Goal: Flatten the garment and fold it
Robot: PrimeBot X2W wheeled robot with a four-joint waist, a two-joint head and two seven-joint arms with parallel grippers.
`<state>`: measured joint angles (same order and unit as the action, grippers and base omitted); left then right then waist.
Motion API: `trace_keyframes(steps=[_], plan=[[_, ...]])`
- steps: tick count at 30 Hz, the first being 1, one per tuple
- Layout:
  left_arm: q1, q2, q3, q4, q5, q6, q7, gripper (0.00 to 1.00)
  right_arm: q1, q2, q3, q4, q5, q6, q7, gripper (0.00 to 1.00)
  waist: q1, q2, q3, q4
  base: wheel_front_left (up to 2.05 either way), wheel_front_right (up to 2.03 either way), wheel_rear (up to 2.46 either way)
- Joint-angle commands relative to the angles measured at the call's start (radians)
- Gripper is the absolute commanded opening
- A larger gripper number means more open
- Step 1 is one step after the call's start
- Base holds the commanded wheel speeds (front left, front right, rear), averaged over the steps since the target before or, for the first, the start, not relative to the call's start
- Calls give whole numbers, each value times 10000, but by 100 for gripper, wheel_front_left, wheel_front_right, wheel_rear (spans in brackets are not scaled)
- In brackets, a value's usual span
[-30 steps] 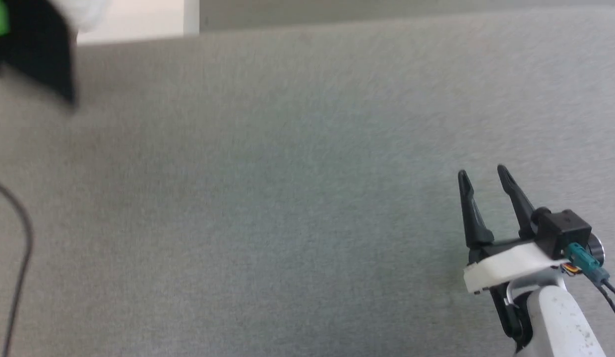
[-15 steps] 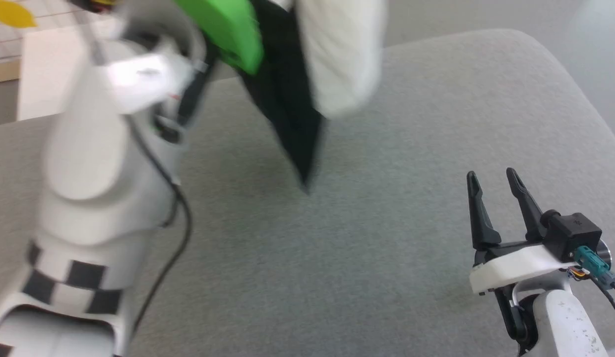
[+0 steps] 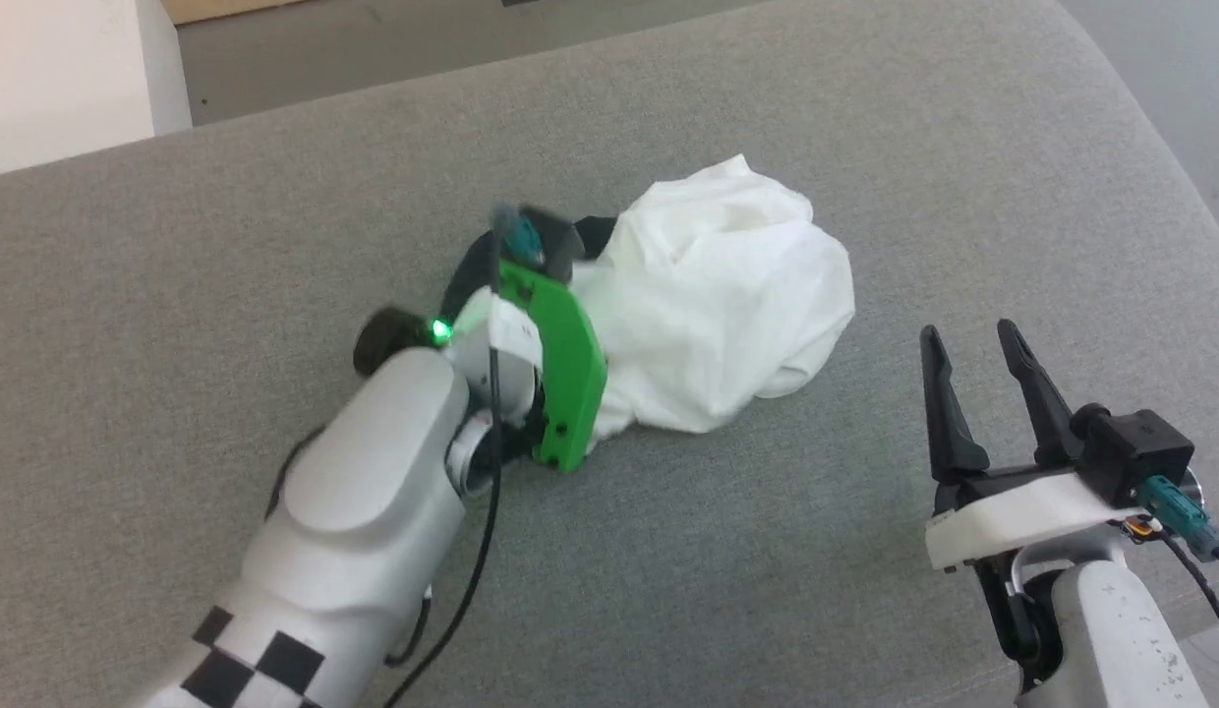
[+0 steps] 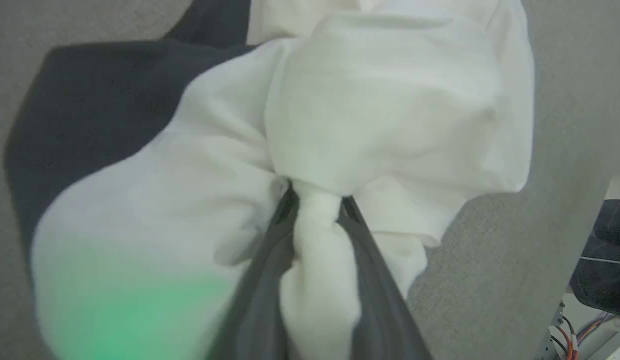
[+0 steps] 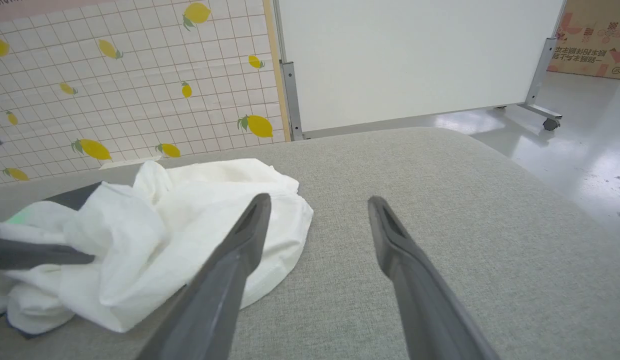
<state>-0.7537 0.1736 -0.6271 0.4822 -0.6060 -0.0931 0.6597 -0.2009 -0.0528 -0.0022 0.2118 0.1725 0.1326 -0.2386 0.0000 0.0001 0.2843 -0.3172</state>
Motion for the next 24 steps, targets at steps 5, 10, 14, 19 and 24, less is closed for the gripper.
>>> trace_keyframes(steps=[5,10,14,19,24], plan=[[632,-130,-40,199,-334,185,303,100,-176,25,-5,142,22,-19,-130,100,0,-1,-131,194,0,0,0],[937,-20,638,-575,-231,476,-1721,100,-70,25,-65,131,-161,-19,-139,100,0,-1,-538,423,0,0,0],[1393,154,1442,-1272,94,795,-4421,100,155,25,-199,-108,-333,-19,-41,100,0,-1,-958,655,0,0,0],[2242,468,2276,-1918,564,1354,-7221,100,477,26,-333,-656,-620,-19,246,100,0,-1,-1404,974,0,0,0],[3330,751,2867,-2428,821,1760,-8829,100,831,26,-459,-1232,-802,-19,624,100,0,-1,-1707,1264,0,0,0]])
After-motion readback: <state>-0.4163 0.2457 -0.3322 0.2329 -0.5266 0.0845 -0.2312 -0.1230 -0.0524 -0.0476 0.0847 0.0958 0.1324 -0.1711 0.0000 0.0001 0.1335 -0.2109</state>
